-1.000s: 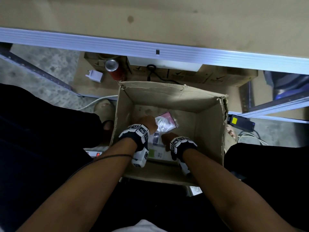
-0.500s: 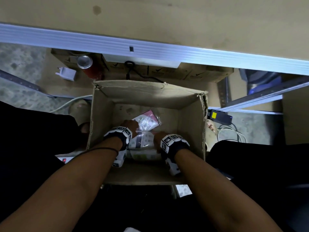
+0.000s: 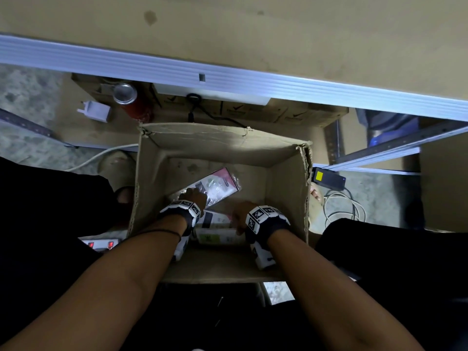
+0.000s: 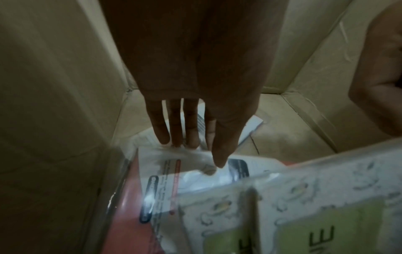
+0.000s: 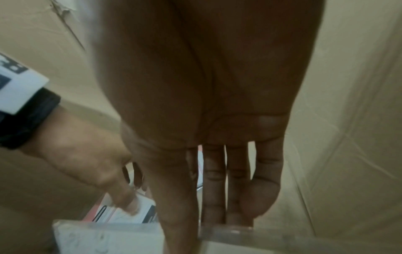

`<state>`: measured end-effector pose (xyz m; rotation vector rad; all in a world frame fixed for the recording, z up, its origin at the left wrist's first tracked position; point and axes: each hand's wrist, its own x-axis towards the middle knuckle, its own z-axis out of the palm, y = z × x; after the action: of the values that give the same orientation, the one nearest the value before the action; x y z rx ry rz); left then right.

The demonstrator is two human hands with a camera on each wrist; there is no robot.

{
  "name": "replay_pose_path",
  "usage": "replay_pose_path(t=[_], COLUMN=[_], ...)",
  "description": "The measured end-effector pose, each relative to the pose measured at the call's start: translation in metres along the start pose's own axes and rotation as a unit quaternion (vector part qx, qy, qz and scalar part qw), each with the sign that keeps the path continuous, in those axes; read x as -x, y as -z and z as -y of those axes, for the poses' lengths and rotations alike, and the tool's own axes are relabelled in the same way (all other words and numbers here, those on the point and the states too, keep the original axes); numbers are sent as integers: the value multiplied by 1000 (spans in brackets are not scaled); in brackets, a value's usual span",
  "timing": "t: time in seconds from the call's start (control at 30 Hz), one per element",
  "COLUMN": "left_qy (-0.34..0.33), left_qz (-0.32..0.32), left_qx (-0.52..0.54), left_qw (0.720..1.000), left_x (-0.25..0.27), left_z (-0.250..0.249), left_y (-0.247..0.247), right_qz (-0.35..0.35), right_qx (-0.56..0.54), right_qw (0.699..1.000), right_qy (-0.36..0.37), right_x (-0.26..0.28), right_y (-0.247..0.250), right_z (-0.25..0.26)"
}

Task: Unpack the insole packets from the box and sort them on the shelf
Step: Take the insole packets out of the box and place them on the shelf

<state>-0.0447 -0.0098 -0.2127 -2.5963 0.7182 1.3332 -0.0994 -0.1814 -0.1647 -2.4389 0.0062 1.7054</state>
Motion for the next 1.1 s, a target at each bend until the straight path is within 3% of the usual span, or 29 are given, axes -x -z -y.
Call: replay_pose_path(t=[0.27,0.43,0.6,0.83,1.1], left_qy=[-35,18,89,83,71], left_qz=[27,-17,-78,-10,10], left_qx=[14,114,117,136,135], left_qw=[999,993,986,987,988], left_x=[-5,-16,-16,-15,-5], left_z=[7,14,27,34,27], left_y=[14,42,46,31,30], right_qz=[-22,-24,-26,-21,-27], right_qx=[-15,-42,-51,-83,-70], right_qw=[999,999,998,996,997], right_qy=[21,20,15,9,12], right_x=[1,3,8,10,14], right_y=[-3,-3,1,1,5], right_z=[1,-5,-8,-9,-6])
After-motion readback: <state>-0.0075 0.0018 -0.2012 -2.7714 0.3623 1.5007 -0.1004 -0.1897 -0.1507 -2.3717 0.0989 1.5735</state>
